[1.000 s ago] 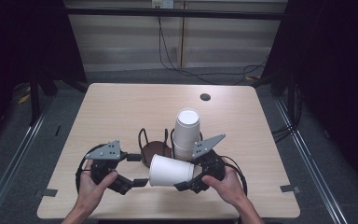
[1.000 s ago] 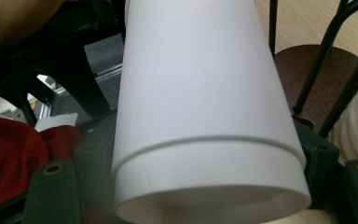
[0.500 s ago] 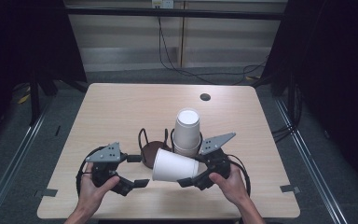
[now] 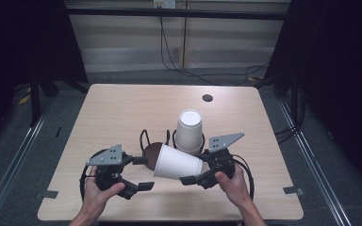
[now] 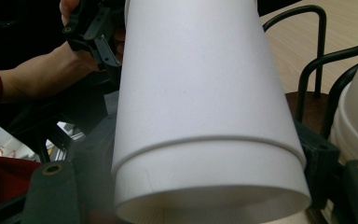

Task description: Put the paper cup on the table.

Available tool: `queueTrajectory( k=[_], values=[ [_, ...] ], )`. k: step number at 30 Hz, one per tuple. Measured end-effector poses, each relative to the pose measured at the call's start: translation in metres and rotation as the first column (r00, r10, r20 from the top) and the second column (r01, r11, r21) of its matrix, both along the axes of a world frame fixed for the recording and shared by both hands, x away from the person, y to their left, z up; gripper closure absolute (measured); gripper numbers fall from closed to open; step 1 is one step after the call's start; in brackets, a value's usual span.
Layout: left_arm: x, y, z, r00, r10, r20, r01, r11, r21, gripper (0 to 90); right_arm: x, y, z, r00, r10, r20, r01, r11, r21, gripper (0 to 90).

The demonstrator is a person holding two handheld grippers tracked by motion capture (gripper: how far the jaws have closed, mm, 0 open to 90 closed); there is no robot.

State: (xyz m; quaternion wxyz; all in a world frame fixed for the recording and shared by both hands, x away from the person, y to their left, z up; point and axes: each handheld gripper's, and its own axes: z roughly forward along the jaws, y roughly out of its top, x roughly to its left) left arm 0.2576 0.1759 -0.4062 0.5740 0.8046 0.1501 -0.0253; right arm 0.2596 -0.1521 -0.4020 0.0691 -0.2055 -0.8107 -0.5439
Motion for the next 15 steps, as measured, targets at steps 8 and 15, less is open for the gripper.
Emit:
queueTrajectory(
  k=[8,15],
  values=[
    [0.0037,-0.0037,0.0013,1.0,0.007,0.0,-0.007,0.9992,-0.04,15.7,-0.001,0.0051,0.0006,0.9996,0.026,0.009,-0.026,1.0,0.017,25.5],
    [0.0041,-0.0087,0.0006,0.9999,0.002,0.012,-0.001,0.9998,-0.017,12.3,-0.0022,0.0093,0.0008,0.9987,0.049,0.013,-0.049,0.999,0.02,25.5]
  ],
)
